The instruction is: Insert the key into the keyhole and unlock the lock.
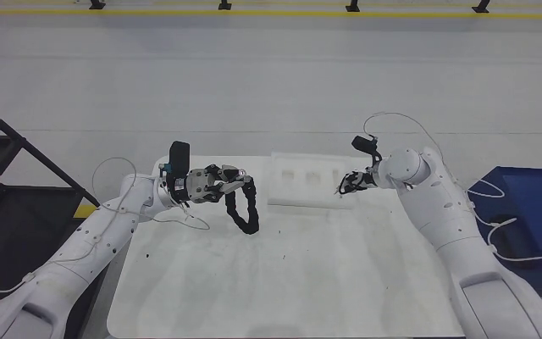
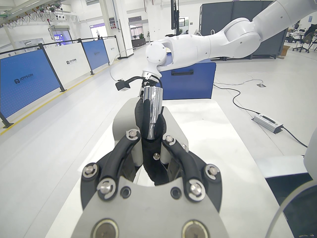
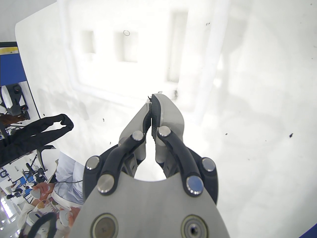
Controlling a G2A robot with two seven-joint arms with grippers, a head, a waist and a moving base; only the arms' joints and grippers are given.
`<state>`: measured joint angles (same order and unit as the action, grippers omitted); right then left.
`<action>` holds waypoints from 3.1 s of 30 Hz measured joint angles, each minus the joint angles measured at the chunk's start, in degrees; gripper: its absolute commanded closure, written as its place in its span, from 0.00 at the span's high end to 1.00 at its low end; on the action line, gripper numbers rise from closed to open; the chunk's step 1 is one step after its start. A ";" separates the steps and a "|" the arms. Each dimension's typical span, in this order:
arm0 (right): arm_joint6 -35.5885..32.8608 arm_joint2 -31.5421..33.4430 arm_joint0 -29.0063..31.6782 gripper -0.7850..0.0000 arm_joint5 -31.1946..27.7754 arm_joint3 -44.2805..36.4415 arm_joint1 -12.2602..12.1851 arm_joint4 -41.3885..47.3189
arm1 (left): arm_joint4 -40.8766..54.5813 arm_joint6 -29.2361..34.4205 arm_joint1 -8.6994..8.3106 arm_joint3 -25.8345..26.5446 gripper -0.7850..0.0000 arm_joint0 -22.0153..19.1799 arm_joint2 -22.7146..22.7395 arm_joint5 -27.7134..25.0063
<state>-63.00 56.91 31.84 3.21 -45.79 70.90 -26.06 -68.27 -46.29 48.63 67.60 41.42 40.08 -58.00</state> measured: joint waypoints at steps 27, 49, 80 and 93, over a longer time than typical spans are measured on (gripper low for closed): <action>0.63 5.34 6.78 0.00 3.21 -9.97 -2.83 -0.98 | 0.00 0.00 0.00 0.00 0.00 0.00 0.00 0.00; 2.29 4.02 4.10 0.00 1.58 -2.87 -2.09 1.21 | 0.00 0.00 0.00 0.00 0.00 0.00 0.00 0.00; 0.18 -1.83 0.19 1.00 -2.04 1.36 -0.32 -2.44 | 0.00 0.00 0.00 0.00 0.00 0.00 0.00 0.00; -0.92 -3.65 2.03 1.00 -22.23 -5.19 -2.34 -12.83 | 0.00 0.00 0.00 0.00 0.00 0.00 0.00 0.00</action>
<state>-63.92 53.26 33.87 -19.02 -50.97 68.56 -38.88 -68.27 -46.29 48.63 67.60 41.42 40.08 -58.00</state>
